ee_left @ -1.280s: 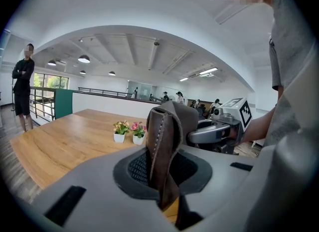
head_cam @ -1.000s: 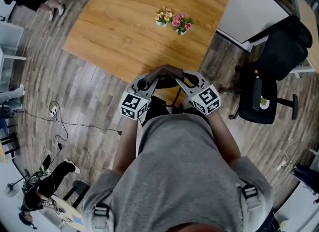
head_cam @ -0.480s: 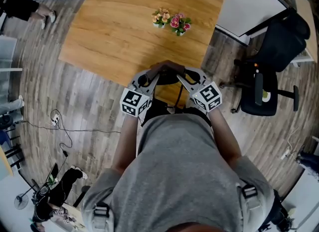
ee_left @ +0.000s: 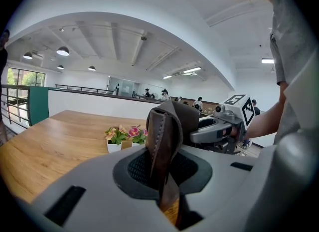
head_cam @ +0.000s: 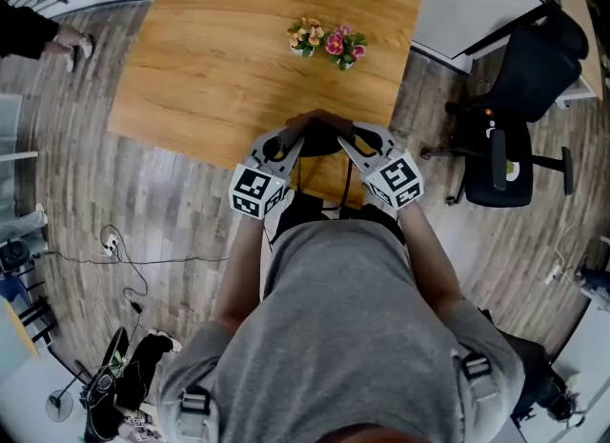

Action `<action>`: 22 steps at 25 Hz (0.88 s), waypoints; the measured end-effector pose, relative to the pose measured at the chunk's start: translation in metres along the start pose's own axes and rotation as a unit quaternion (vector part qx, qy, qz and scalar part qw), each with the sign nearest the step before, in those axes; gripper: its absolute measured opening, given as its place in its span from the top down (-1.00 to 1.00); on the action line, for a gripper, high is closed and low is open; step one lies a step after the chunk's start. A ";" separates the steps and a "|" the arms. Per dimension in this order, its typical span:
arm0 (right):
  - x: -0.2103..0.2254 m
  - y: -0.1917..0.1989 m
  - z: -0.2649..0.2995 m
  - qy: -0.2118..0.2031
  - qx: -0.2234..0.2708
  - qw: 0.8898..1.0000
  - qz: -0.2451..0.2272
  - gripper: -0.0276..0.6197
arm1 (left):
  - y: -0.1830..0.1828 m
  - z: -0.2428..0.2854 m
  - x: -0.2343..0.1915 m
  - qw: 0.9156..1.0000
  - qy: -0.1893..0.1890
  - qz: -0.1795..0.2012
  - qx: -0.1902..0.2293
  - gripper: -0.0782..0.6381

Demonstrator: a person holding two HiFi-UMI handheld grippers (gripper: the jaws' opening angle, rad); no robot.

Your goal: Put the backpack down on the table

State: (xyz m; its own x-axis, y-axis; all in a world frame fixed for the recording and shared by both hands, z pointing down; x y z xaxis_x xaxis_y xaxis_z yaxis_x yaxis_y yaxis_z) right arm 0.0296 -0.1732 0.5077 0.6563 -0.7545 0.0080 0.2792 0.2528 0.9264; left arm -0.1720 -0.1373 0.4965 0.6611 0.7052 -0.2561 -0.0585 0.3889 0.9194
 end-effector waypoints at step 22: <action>0.018 0.008 0.057 0.050 -0.037 0.998 -0.010 0.62 | 0.003 0.029 -0.075 0.997 0.068 0.010 -0.040 0.59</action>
State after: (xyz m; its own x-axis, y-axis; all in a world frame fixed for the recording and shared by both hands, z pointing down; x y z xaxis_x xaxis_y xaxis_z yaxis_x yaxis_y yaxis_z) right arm 0.0043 -0.2193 0.5367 0.7166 -0.6956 -0.0508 0.3407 0.2857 0.8957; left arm -0.1999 -0.2064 0.5269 0.5525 0.7848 -0.2808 -0.1338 0.4160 0.8995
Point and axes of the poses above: the fingertips, and each gripper's own axes: z forward along the fingers, x to its right, y out of its underside, the point moved 8 cm from there along -z, backward along the fingers, and after that the axes turned 13 degrees about y, right-handed, at the moved point
